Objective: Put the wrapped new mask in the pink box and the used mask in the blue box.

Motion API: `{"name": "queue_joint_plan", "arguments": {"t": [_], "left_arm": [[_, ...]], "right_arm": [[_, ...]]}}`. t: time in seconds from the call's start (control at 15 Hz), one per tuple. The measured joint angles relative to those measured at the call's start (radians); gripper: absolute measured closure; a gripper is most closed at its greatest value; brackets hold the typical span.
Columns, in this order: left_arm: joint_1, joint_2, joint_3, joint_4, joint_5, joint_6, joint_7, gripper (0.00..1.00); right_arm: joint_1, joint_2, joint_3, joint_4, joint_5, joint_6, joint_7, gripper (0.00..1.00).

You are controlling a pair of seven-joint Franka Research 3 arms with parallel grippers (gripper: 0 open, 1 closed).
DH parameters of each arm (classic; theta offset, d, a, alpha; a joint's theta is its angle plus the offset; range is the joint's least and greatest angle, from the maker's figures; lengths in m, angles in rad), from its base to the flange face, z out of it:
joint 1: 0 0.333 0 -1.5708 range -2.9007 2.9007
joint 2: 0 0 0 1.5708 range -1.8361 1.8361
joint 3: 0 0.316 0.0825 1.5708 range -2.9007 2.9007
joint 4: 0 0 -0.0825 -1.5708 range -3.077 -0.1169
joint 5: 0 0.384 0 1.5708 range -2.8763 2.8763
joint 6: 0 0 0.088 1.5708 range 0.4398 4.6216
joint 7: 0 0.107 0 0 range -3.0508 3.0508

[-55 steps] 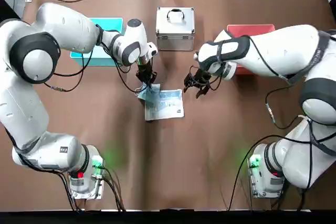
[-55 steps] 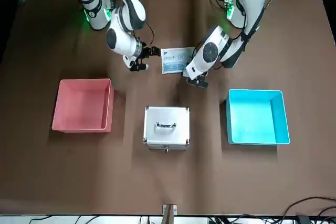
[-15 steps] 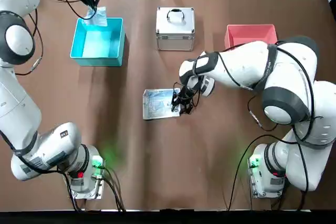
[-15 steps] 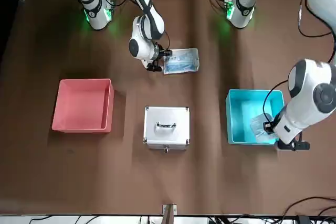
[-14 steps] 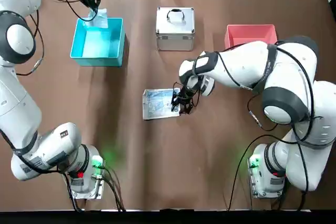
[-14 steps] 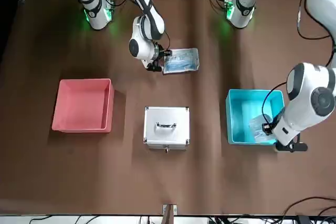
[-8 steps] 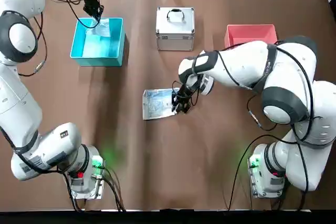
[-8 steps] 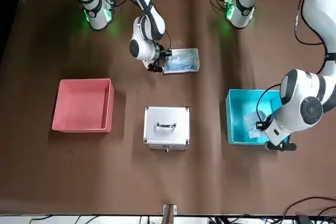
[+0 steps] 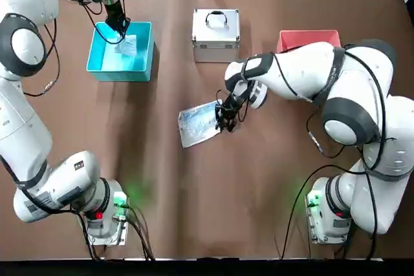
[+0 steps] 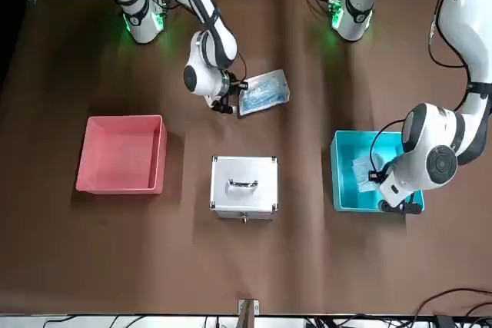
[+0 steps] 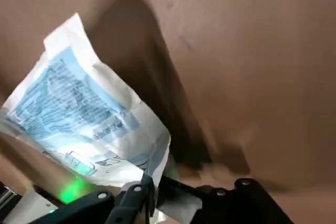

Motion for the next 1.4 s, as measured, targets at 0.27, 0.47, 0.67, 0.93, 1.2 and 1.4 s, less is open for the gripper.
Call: {"name": "queue_joint_plan", "arguments": {"t": [0.27,0.47,0.67,0.93,1.2,1.4], "left_arm": [[0.010,0.010,0.001,0.001,0.001,0.001,0.005,0.63],[0.025,0.007,0.000,0.017,0.001,0.002,0.050,0.50],[0.061,-0.028,-0.019,0.055,0.001,0.002,0.098,0.24],[0.097,-0.153,-0.043,0.089,-0.022,-0.015,0.103,0.00],[0.097,-0.280,-0.064,0.148,-0.105,-0.137,0.103,0.00],[0.096,-0.321,-0.092,0.173,-0.129,-0.215,0.103,0.00]], "right_arm": [[-0.077,-0.018,-0.011,-0.005,-0.017,-0.061,-0.006,0.98],[-0.167,-0.080,-0.017,-0.021,-0.106,-0.197,-0.006,0.98],[-0.262,-0.153,-0.033,-0.027,-0.223,-0.342,0.021,0.98],[-0.405,-0.245,-0.080,0.009,-0.422,-0.611,0.079,0.98],[-0.644,-0.287,-0.090,0.176,-0.561,-0.880,0.100,0.98],[-0.800,-0.286,-0.090,0.298,-0.604,-0.979,0.094,0.98]]}}
